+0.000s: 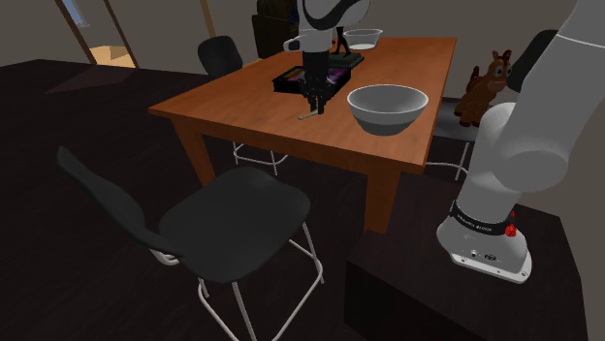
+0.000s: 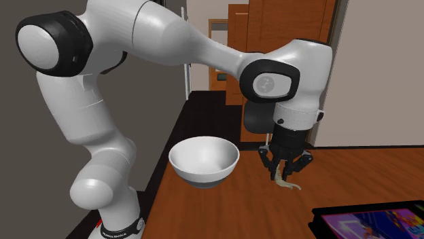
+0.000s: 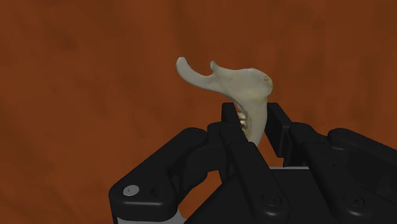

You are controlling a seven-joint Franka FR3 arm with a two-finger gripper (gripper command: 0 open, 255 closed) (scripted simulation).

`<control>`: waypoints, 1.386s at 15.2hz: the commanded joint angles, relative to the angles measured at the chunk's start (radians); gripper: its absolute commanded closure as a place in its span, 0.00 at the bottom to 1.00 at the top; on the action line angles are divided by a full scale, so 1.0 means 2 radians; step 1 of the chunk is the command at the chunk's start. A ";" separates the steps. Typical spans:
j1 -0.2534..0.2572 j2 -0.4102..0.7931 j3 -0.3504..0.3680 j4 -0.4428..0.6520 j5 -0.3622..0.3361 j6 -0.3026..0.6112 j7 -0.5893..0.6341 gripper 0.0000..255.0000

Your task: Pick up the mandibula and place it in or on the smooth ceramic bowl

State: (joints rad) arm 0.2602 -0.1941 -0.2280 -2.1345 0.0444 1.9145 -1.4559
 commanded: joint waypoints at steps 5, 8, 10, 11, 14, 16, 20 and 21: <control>0.000 0.000 0.000 0.004 0.000 -0.008 0.000 1.00; 0.000 -0.003 0.001 0.021 -0.001 -0.028 0.002 1.00; 0.000 -0.005 0.001 0.033 -0.001 -0.041 0.003 1.00; 0.000 -0.005 0.001 0.039 -0.002 -0.048 0.004 1.00; 0.001 -0.007 0.002 0.058 -0.002 -0.068 0.006 1.00; 0.001 -0.007 0.002 0.071 -0.002 -0.081 0.006 1.00; 0.001 -0.006 0.002 0.099 -0.002 -0.108 0.008 1.00; 0.001 -0.006 0.002 0.106 -0.002 -0.115 0.009 1.00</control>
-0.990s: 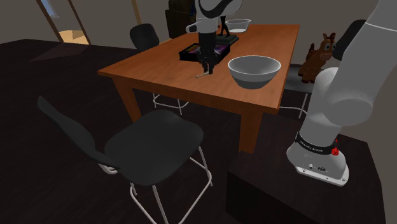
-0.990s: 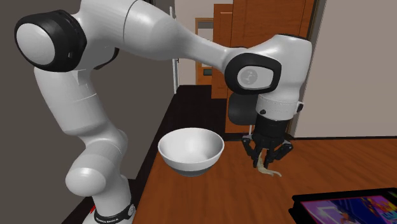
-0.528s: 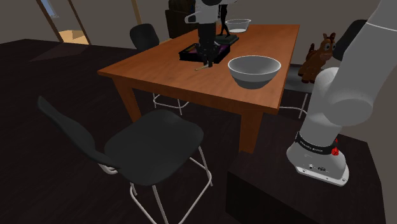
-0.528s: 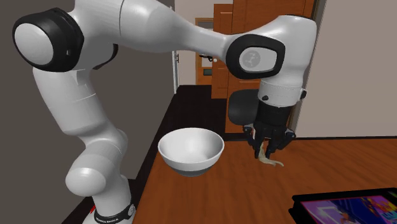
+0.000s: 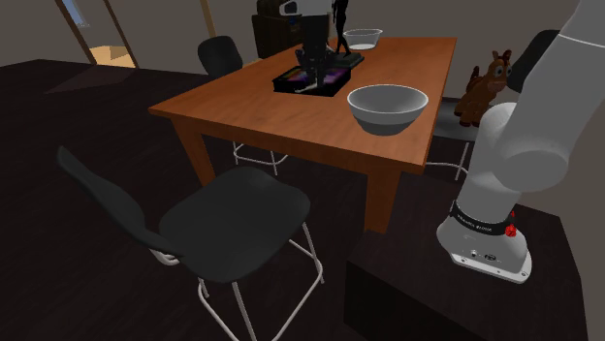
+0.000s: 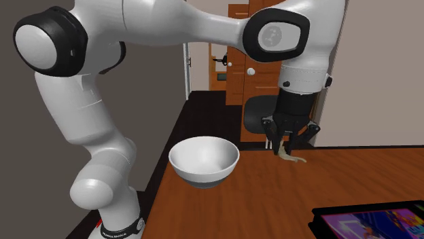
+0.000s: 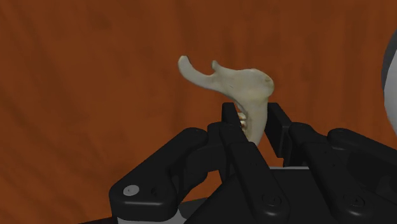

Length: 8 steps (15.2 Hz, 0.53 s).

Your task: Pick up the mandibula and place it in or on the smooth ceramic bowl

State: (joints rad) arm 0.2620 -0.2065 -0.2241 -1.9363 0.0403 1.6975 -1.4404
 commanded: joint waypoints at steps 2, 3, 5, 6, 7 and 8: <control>0.000 0.001 0.000 0.021 0.000 -0.020 0.002 1.00; 0.001 0.002 0.000 0.029 0.000 -0.027 0.002 1.00; 0.001 0.004 0.000 0.044 0.001 -0.040 0.002 1.00; 0.001 0.005 0.000 0.052 0.001 -0.047 0.003 1.00; 0.001 0.007 0.000 0.060 0.001 -0.054 0.003 1.00; 0.001 0.008 0.000 0.069 0.002 -0.061 0.003 1.00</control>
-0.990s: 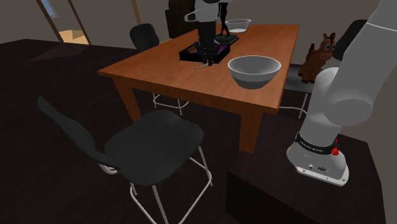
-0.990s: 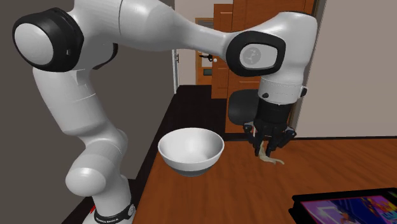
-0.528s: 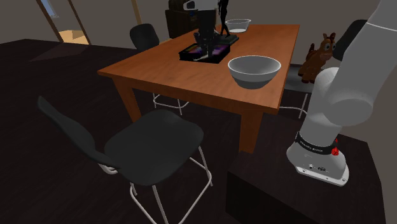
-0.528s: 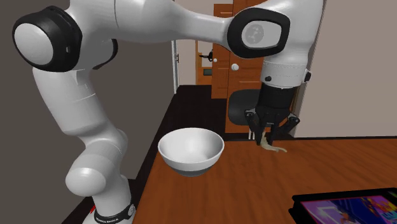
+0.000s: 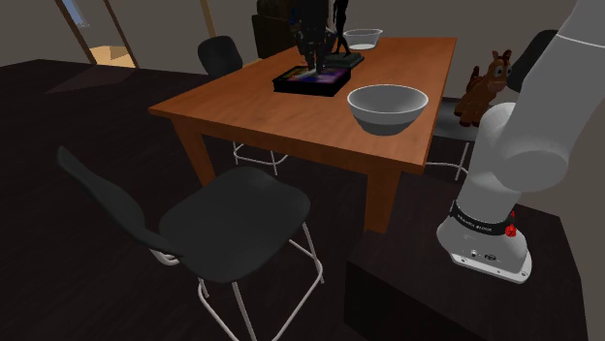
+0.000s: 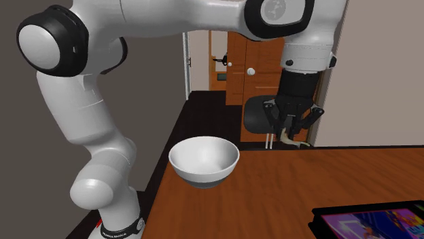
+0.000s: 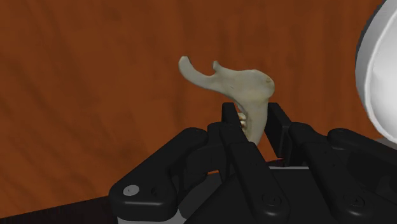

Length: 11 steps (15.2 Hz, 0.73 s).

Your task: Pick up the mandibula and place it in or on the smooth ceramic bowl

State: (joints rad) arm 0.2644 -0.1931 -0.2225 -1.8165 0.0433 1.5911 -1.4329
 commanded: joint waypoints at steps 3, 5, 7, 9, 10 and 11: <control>0.000 0.006 -0.001 0.034 0.001 -0.029 0.000 1.00; 0.000 -0.013 0.001 0.021 -0.003 -0.034 0.003 1.00; -0.001 -0.054 0.006 -0.018 -0.010 -0.035 0.009 1.00; -0.002 -0.094 0.010 -0.053 -0.016 -0.039 0.014 1.00; -0.004 -0.114 0.013 -0.070 -0.018 -0.042 0.017 1.00; -0.005 -0.134 0.015 -0.086 -0.021 -0.046 0.019 1.00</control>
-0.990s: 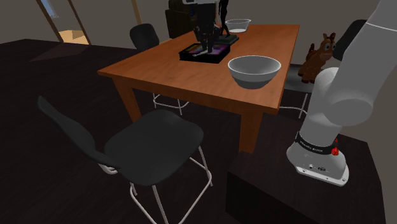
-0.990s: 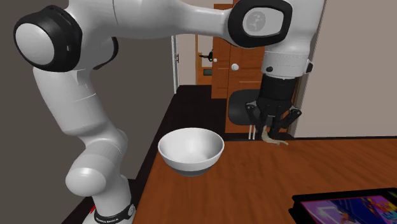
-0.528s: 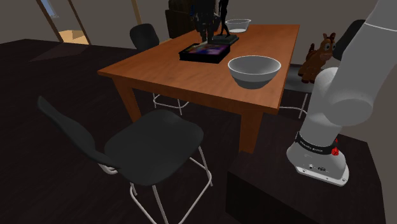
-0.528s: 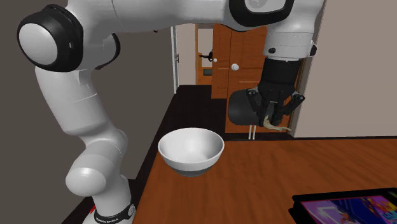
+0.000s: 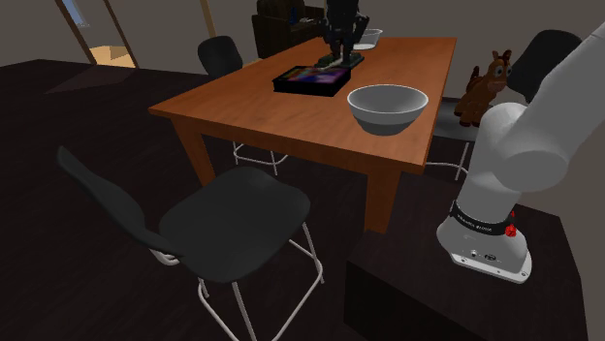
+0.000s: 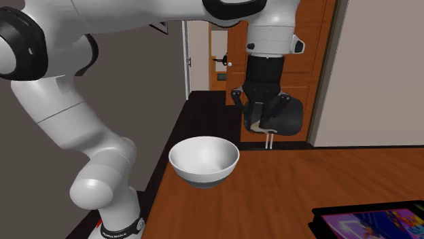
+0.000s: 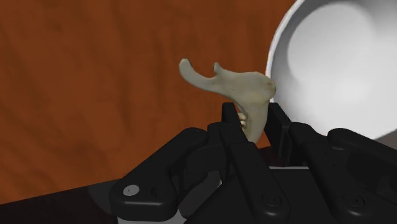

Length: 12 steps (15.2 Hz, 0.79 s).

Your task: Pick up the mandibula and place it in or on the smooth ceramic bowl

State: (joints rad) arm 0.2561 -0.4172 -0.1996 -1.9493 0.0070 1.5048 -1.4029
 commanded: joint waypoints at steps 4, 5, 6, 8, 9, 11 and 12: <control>-0.007 -0.100 0.013 -0.075 -0.010 -0.023 0.013 1.00; -0.009 -0.119 0.015 -0.088 -0.011 -0.030 0.015 1.00; -0.011 -0.138 0.018 -0.099 -0.012 -0.037 0.016 1.00; -0.014 -0.176 0.022 -0.121 -0.014 -0.054 0.019 1.00; -0.016 -0.195 0.024 -0.131 -0.014 -0.063 0.021 1.00; -0.018 -0.212 0.025 -0.146 -0.015 -0.064 0.022 1.00; -0.018 -0.215 0.025 -0.155 -0.015 -0.059 0.021 1.00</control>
State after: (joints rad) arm 0.2209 -0.8355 -0.1490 -2.2433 -0.0223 1.3833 -1.3597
